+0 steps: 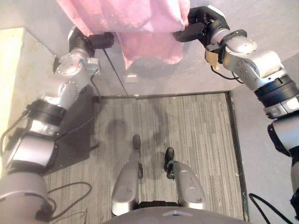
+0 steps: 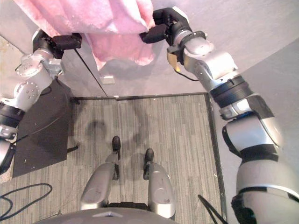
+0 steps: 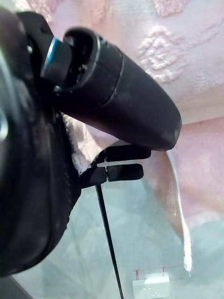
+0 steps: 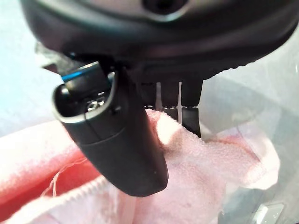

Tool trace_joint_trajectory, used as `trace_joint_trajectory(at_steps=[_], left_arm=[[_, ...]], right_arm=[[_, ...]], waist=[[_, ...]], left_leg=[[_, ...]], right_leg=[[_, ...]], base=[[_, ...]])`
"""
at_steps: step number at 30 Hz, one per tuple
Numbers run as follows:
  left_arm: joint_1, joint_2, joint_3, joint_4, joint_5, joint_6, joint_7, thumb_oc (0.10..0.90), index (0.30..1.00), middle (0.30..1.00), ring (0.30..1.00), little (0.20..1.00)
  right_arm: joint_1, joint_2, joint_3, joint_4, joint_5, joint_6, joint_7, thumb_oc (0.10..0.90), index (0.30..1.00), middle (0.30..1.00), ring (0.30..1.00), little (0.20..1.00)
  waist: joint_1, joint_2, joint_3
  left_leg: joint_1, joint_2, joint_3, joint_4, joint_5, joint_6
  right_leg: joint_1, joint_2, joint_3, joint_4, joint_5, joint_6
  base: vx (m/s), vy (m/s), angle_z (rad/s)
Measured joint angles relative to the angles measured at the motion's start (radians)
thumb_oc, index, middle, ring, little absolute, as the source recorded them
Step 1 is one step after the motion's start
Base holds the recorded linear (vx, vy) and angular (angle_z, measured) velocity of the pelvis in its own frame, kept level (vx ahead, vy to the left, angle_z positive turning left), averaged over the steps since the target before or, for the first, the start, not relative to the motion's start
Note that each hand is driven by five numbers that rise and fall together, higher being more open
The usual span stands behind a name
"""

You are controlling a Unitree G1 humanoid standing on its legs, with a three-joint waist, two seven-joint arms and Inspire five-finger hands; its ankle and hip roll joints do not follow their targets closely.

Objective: Organize the bathroom.

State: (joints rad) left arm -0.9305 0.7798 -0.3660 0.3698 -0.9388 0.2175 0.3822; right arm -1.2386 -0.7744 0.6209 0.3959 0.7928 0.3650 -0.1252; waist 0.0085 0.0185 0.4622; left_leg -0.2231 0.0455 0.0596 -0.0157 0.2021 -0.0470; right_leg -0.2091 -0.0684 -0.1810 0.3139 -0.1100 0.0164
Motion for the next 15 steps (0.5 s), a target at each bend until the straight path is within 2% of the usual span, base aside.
trace_joint_trajectory(at_steps=[4, 15], left_arm=[[0.028, -0.011, 0.028, -0.017, 0.003, -0.001, 0.029, 0.400, 0.300, 0.300, 0.300, 0.300], [0.039, -0.036, 0.030, -0.040, 0.003, -0.008, 0.103, 0.400, 0.300, 0.300, 0.300, 0.300]], right_arm=[[0.018, -0.014, -0.014, -0.022, 0.000, 0.000, 0.000, 0.400, 0.300, 0.300, 0.300, 0.300], [0.038, -0.014, -0.028, -0.028, 0.000, 0.000, -0.001, 0.400, 0.300, 0.300, 0.300, 0.300]], waist=[[0.000, 0.000, 0.000], [0.000, 0.000, 0.000]], left_leg=[[0.000, 0.001, 0.000, 0.013, -0.001, -0.001], [0.000, 0.001, -0.002, 0.023, -0.003, -0.002]], right_leg=[[0.001, 0.003, -0.001, 0.009, -0.009, -0.007], [0.003, 0.003, -0.006, 0.019, -0.018, -0.011]], base=[[0.00, 0.000, 0.00], [0.01, -0.004, 0.00]])
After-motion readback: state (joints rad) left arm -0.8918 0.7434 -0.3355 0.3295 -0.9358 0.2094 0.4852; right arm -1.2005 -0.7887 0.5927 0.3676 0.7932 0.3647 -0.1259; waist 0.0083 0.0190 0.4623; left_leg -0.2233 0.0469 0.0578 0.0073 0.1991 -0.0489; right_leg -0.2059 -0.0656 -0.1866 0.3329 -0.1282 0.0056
